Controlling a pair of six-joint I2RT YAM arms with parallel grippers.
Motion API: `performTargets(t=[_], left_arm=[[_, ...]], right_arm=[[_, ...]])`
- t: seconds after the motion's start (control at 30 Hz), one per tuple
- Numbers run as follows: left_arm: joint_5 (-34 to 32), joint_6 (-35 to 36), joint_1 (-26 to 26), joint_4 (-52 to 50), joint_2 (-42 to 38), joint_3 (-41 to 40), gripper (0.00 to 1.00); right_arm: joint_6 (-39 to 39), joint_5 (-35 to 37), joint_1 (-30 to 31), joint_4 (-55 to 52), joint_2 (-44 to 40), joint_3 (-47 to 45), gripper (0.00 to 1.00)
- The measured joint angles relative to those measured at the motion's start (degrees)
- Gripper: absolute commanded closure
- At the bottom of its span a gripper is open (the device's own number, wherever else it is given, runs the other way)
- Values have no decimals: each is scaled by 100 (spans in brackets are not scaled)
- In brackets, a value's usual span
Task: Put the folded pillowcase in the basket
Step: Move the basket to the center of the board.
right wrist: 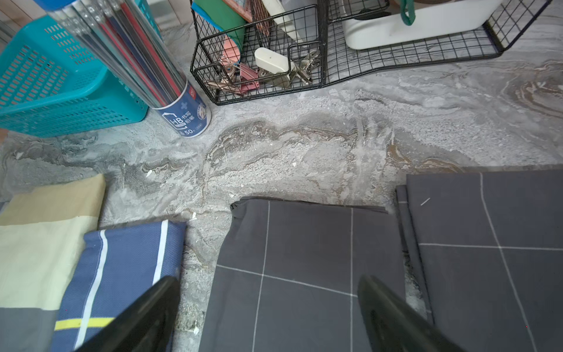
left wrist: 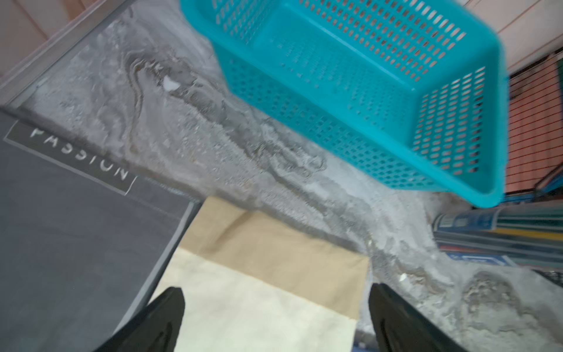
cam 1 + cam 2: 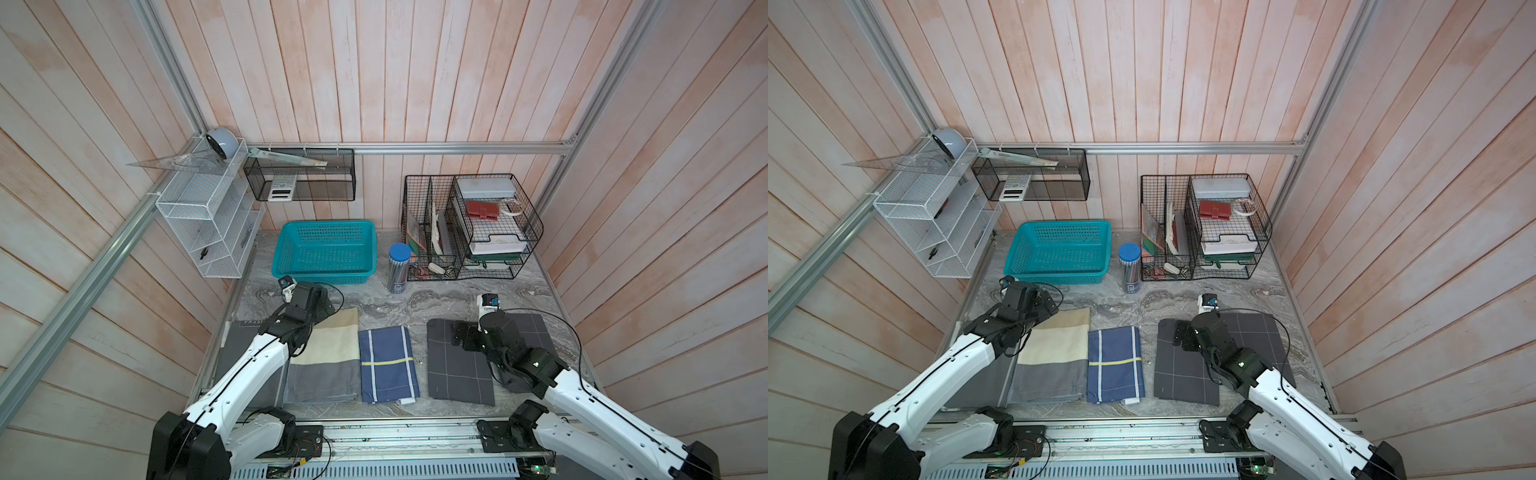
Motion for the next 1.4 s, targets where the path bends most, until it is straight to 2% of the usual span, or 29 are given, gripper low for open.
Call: performTargets(t=[0.13,0.3,0.63,0.8,1.1,1.4], left_arm=[[72,160,-48,13,1154,1353,0],[-361,448,-72,-450,2736,3056,0],[-87,822,-136,-1095,4636,4610,0],[111,1012,-258,-1158,4988,4776,0],[476,1220,-402,-960,4918,4409,0],[879,1113,-645,-697,4723,3980,0]], right_arm=[[0,109,162,120,122,50,2],[0,238,245,153,66,52,2],[-20,599,254,46,-507,35,2],[-17,730,254,-20,-723,-72,2],[2,813,254,-26,-675,-153,2],[42,813,254,-4,-549,-153,2]])
